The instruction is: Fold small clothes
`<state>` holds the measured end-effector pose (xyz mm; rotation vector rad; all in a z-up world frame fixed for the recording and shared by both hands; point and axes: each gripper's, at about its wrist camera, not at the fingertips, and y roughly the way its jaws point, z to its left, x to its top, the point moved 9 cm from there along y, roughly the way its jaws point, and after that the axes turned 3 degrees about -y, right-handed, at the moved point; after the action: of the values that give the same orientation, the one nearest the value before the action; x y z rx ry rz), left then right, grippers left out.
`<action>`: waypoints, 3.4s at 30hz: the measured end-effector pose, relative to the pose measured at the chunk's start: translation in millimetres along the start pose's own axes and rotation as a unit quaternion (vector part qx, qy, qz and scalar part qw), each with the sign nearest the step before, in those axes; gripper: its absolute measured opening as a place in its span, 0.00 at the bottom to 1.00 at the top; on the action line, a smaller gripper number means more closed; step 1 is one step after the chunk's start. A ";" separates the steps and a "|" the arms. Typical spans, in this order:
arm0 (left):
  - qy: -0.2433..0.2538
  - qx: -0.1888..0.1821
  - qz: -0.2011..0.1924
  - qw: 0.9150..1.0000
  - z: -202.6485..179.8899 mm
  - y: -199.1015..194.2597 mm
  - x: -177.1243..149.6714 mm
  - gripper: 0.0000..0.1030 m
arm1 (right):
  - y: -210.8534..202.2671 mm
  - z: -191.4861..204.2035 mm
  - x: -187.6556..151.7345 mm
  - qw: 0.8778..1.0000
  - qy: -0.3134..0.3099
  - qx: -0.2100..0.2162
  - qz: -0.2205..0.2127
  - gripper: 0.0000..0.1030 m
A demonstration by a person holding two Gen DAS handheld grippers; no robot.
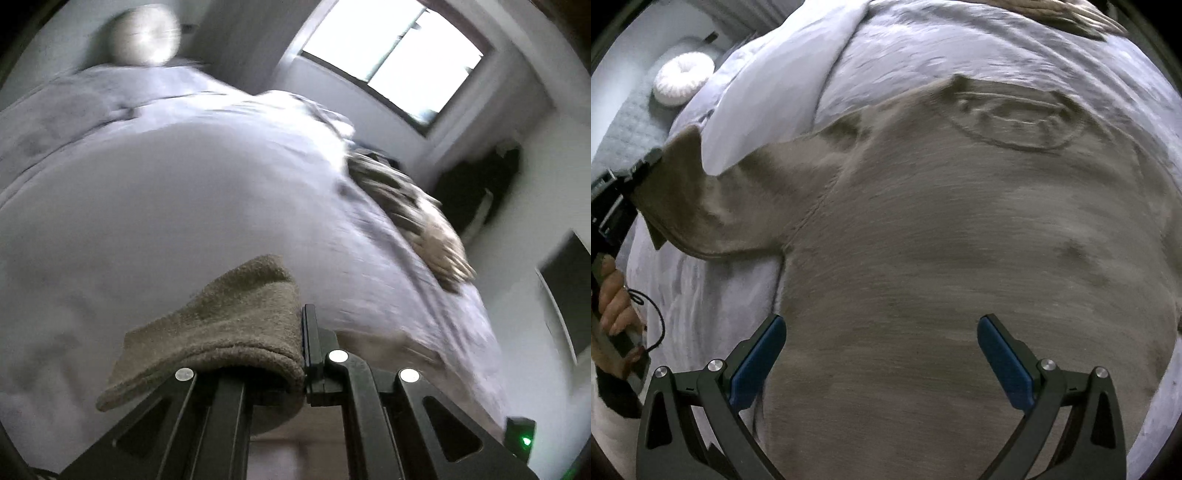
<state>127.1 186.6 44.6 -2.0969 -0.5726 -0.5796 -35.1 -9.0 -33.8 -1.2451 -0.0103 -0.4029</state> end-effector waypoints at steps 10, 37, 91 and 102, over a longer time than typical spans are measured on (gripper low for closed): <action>0.154 -0.052 0.119 0.979 -171.4 98.9 -104.0 0.07 | -32.5 -101.7 -18.9 0.995 0.096 -0.023 -0.020 1.00; 0.188 0.244 0.090 0.947 -20.8 79.4 -69.5 0.86 | -10.3 -22.4 45.9 0.953 -0.236 -0.180 -0.057 1.00; 0.227 0.221 0.184 0.930 -32.0 107.5 -119.1 0.86 | -44.6 -248.2 11.2 0.931 0.338 0.055 -0.130 0.36; 0.213 0.229 0.213 0.925 -15.1 114.5 -148.1 0.86 | -36.8 -253.3 -4.9 0.928 0.354 0.013 -0.116 0.07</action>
<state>74.8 86.7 -105.6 -1.5171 0.0125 -0.5584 -103.9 -250.3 -84.5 -1.0151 0.4561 -1.0390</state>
